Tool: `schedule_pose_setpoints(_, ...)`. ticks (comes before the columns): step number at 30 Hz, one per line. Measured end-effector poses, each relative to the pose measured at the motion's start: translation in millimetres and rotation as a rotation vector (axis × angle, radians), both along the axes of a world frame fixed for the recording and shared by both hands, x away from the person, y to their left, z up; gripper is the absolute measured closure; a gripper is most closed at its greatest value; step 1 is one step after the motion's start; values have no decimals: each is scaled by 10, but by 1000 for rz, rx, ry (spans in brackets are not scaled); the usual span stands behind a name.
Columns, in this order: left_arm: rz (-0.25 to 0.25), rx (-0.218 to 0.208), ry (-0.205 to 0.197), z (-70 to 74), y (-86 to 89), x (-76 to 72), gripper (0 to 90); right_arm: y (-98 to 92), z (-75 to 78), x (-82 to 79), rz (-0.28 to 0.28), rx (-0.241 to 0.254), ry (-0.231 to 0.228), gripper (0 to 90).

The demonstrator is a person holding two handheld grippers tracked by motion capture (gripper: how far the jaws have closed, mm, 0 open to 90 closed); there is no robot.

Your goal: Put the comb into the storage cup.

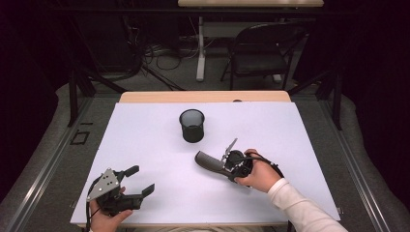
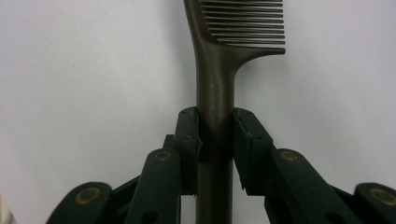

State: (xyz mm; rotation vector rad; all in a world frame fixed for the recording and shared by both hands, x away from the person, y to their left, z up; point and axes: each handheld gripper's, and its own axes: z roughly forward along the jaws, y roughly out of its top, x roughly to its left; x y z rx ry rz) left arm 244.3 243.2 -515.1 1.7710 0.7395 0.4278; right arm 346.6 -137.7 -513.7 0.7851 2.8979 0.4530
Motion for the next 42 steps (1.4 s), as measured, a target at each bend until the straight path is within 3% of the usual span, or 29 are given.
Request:
schedule_pose_setpoints(19,1,1,1,-1,1,0,149,-45,85,-61,-30,123,-66,730)
schedule_pose_setpoints(29,3,1,1,-1,3,2,150,-45,127,-88,-34,164,-130,730)
schedule_pose_setpoints(36,1,1,3,-3,5,6,150,-30,179,-111,-30,203,-199,731)
schedule_pose_setpoints(42,2,1,3,-3,7,7,150,1,210,-111,-19,233,-224,730)
